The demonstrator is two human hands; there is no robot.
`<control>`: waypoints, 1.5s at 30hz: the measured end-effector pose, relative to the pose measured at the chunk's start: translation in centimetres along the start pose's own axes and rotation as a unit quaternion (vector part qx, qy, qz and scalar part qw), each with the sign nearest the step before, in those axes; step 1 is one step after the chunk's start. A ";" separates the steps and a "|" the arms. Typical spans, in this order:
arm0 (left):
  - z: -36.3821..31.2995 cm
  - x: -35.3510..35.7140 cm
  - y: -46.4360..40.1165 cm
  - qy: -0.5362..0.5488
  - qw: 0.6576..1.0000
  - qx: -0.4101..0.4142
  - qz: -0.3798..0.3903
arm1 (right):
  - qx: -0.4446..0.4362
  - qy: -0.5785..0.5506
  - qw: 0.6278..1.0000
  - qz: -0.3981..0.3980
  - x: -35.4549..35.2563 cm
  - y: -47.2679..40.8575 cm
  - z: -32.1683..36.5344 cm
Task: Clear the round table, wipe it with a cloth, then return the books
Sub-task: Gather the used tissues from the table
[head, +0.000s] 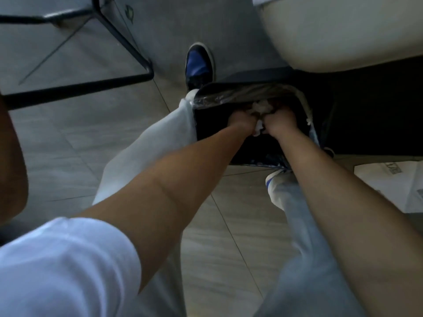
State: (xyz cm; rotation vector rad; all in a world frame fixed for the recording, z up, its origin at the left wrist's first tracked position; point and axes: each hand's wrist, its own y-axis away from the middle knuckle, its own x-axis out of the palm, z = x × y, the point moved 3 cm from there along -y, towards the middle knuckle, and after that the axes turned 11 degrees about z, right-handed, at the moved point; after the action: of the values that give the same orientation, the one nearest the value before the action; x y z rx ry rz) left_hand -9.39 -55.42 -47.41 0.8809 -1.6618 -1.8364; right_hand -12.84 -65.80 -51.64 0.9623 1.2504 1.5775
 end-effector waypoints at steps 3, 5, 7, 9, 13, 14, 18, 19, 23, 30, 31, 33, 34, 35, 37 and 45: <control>0.0 -0.2 -0.2 0.007 1.000 0.006 -0.017 | 0.012 -0.019 1.000 -0.015 0.3 -0.6 -0.5; 0.2 -0.4 -0.5 0.011 0.999 0.018 -0.024 | 0.010 -0.029 0.999 -0.028 0.6 -0.3 -0.6; 0.4 -0.5 -0.4 0.014 0.999 0.018 -0.033 | -0.003 -0.017 0.999 -0.046 0.3 0.9 -0.4; 0.6 -0.5 -0.2 0.001 0.999 0.014 -0.030 | -0.015 0.003 0.999 -0.051 0.0 2.0 0.0; 0.0 -1.7 2.5 -0.115 0.992 0.041 -0.031 | -0.016 0.009 0.997 -0.069 -0.4 4.2 0.4; 0.0 -2.1 3.2 -0.137 0.988 0.054 -0.036 | -0.019 0.004 0.997 -0.072 -0.4 4.9 0.6; 0.6 -3.8 5.7 -0.160 0.982 0.088 -0.048 | -0.036 -0.011 0.996 -0.084 -1.3 8.8 1.3; 0.7 -4.1 6.4 -0.167 0.981 0.091 -0.046 | -0.040 -0.004 0.995 -0.088 -1.6 10.1 1.5; 1.2 -5.0 9.9 -0.188 0.975 0.102 -0.054 | -0.061 0.095 0.987 -0.111 -2.0 15.1 2.1; -0.8 -4.6 19.6 -0.220 0.957 0.176 -0.072 | -0.112 0.141 0.974 -0.135 -4.2 25.4 3.4; -1.1 -4.6 21.0 -0.227 0.953 0.188 -0.074 | -0.118 0.141 0.973 -0.141 -4.6 27.0 3.6; -1.8 -4.7 23.9 -0.242 0.944 0.210 -0.083 | -0.132 0.136 0.970 -0.152 -5.4 30.2 4.0; -2.2 -4.8 25.4 -0.248 0.940 0.219 -0.088 | -0.141 0.131 0.968 -0.158 -5.8 31.8 4.2; -2.5 -4.9 27.0 -0.253 0.936 0.227 -0.095 | -0.151 0.129 0.966 -0.165 -6.2 33.5 4.4; -2.9 -5.1 30.2 -0.253 0.931 0.244 -0.100 | -0.171 0.128 0.960 -0.180 -6.9 36.8 4.9; -4.5 -6.3 43.5 -0.254 0.888 0.351 -0.152 | -0.285 0.136 0.918 -0.239 -9.5 50.5 6.7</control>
State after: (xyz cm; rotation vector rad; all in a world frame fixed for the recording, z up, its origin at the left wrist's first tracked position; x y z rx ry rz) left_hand -4.19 -59.07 -3.66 1.0352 -2.7639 -1.7601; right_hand -12.10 -78.18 -1.31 0.0536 1.0061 1.5642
